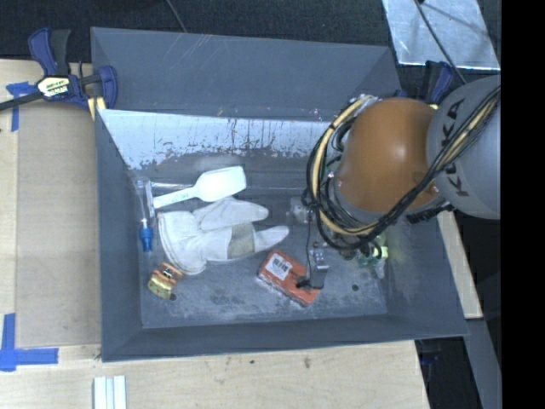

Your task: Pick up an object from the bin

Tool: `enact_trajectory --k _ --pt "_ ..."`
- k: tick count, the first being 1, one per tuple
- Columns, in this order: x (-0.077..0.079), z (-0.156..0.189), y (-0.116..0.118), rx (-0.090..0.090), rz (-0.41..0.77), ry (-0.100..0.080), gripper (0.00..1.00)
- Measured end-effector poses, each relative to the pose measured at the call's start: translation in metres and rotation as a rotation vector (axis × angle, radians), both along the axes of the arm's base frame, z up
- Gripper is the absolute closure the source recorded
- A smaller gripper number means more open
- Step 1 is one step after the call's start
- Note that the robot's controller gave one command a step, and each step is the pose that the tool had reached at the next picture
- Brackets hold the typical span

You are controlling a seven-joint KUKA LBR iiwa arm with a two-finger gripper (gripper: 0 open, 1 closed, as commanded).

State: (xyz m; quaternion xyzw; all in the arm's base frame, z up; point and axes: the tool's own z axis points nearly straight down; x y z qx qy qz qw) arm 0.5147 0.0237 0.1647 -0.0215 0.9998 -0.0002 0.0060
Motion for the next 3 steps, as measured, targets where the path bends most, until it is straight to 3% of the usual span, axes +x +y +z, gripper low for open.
enact_trajectory --k 1,2,3 --pt "0.005 -0.057 0.016 0.000 0.067 0.006 0.00" --pt "-0.001 -0.085 0.019 0.000 0.049 0.014 0.00" --pt "0.005 -0.092 0.008 0.000 0.101 0.009 0.00"
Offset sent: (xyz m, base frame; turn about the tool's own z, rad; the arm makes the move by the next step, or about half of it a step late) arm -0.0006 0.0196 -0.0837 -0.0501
